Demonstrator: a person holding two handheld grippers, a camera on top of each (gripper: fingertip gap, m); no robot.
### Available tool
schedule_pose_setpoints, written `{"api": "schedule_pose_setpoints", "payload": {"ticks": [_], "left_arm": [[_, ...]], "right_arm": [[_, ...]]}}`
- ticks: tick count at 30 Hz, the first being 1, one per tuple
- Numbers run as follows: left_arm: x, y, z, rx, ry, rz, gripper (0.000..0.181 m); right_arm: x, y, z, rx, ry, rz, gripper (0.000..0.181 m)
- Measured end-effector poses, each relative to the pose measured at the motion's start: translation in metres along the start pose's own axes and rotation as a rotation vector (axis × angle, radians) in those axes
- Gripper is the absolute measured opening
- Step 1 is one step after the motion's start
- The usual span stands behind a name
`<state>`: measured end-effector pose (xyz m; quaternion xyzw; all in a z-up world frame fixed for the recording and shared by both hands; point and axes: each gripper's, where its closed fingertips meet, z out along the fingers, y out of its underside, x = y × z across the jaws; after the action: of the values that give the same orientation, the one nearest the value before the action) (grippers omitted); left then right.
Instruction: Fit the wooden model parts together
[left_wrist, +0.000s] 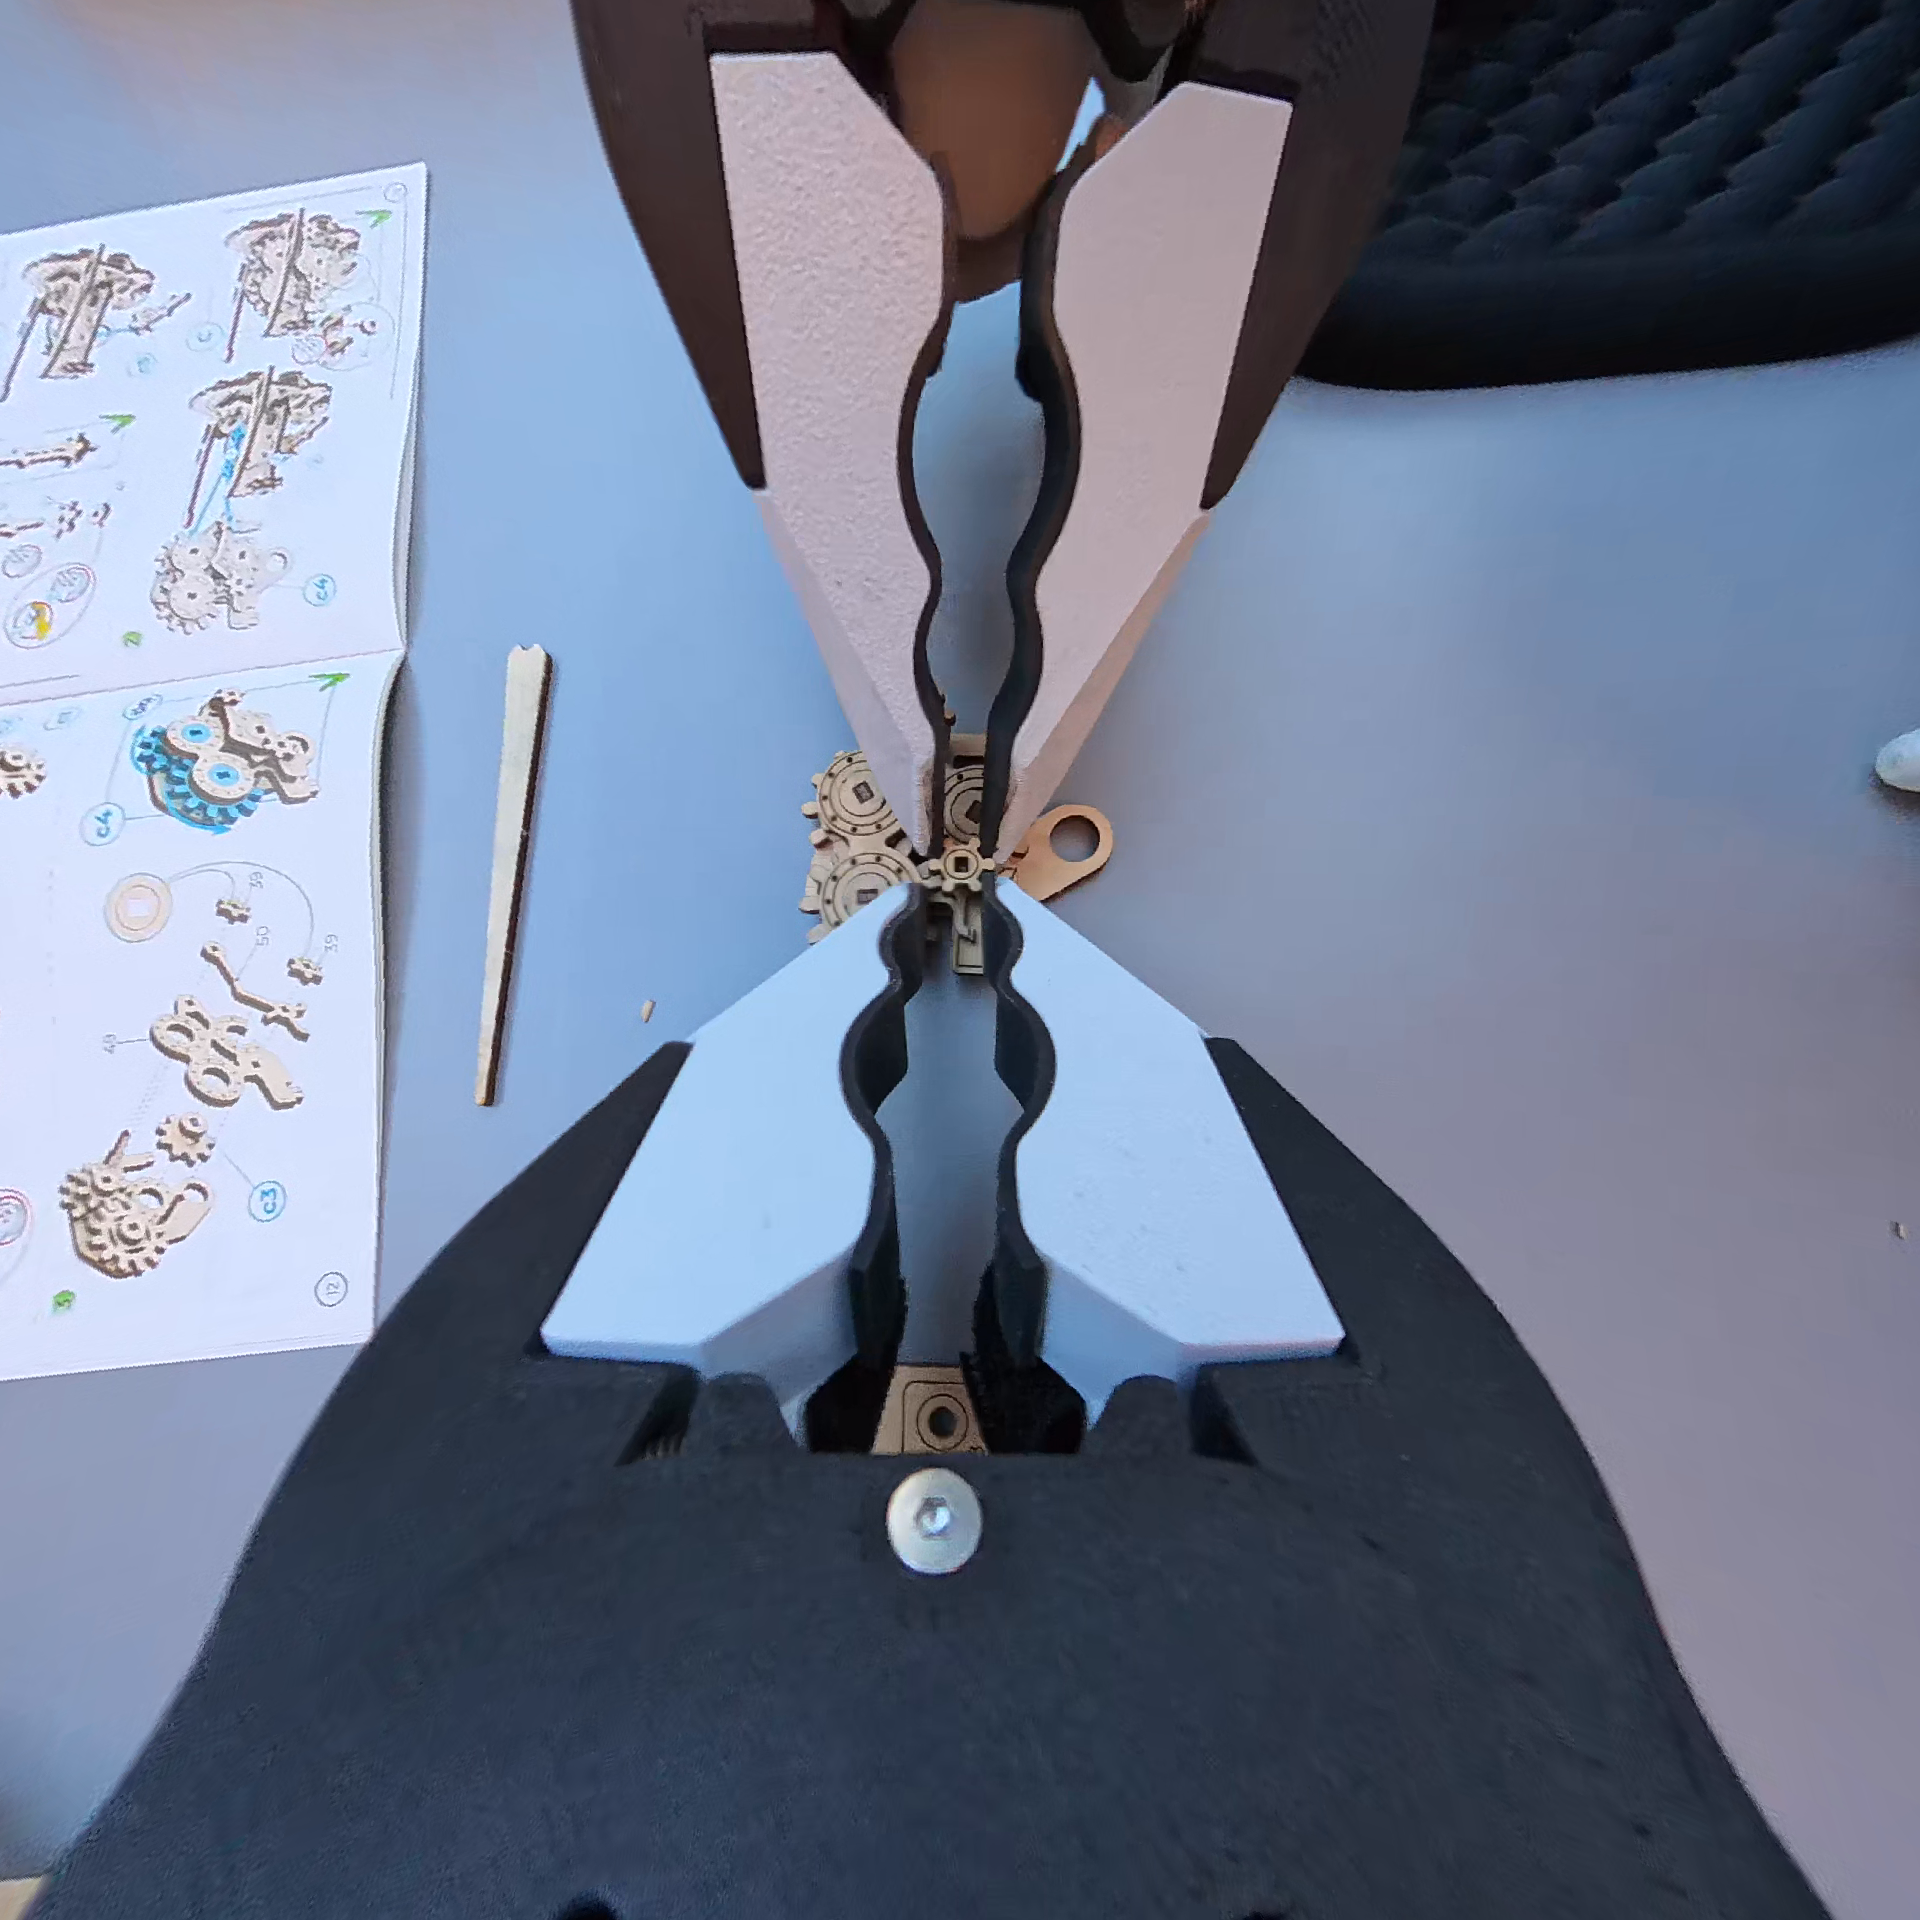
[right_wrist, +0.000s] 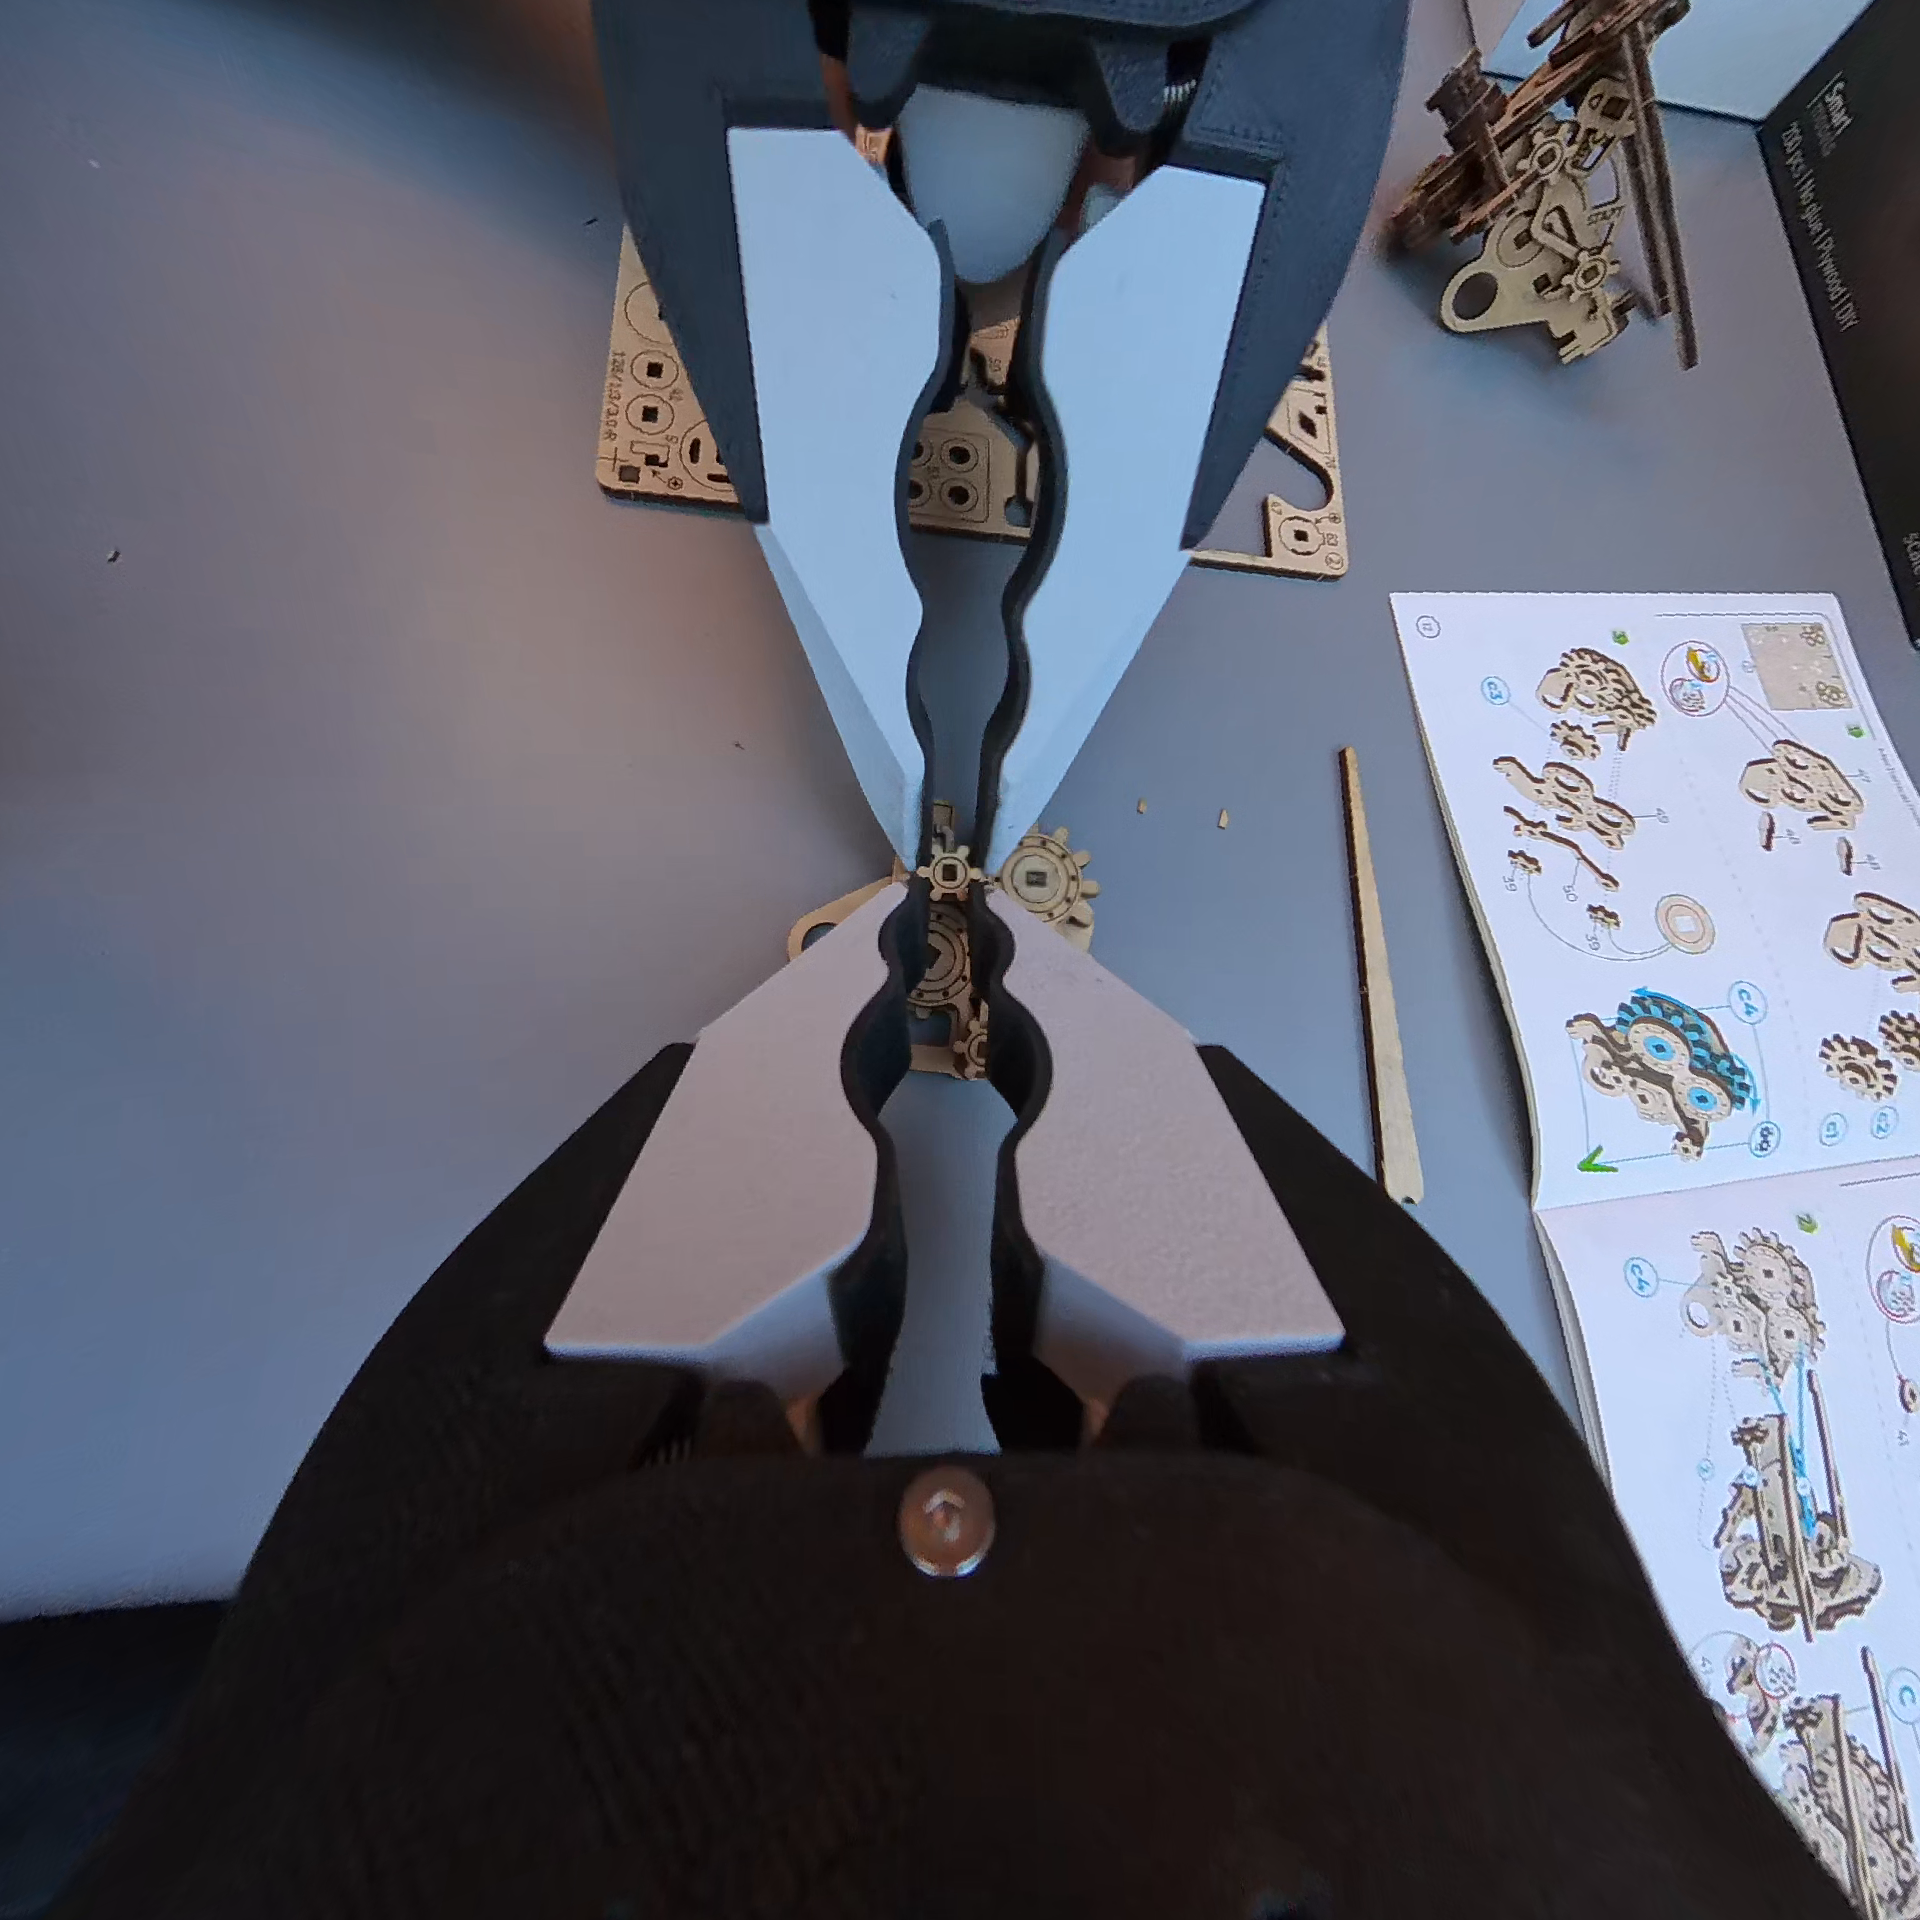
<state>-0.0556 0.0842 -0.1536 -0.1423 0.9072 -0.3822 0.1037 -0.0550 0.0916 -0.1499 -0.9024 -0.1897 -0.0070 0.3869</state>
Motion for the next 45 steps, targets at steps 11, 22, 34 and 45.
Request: {"api": "schedule_pose_setpoints", "payload": {"ticks": [11,22,34,45], "left_arm": [[0.0,-0.001,0.001,0.014,-0.008,0.021,0.004],[0.0,-0.001,0.001,0.02,0.002,-0.002,0.004],[0.0,-0.001,0.001,0.017,0.001,0.0,0.004],[0.0,-0.001,0.002,0.011,0.001,0.006,0.004]], "right_arm": [[0.001,0.001,-0.001,-0.006,-0.022,0.03,0.006],[0.005,-0.018,-0.016,0.151,-0.092,0.107,0.003],[0.0,-0.006,-0.001,0.094,-0.106,0.095,0.001],[-0.005,-0.004,0.0,0.052,-0.133,0.115,0.001]]}}
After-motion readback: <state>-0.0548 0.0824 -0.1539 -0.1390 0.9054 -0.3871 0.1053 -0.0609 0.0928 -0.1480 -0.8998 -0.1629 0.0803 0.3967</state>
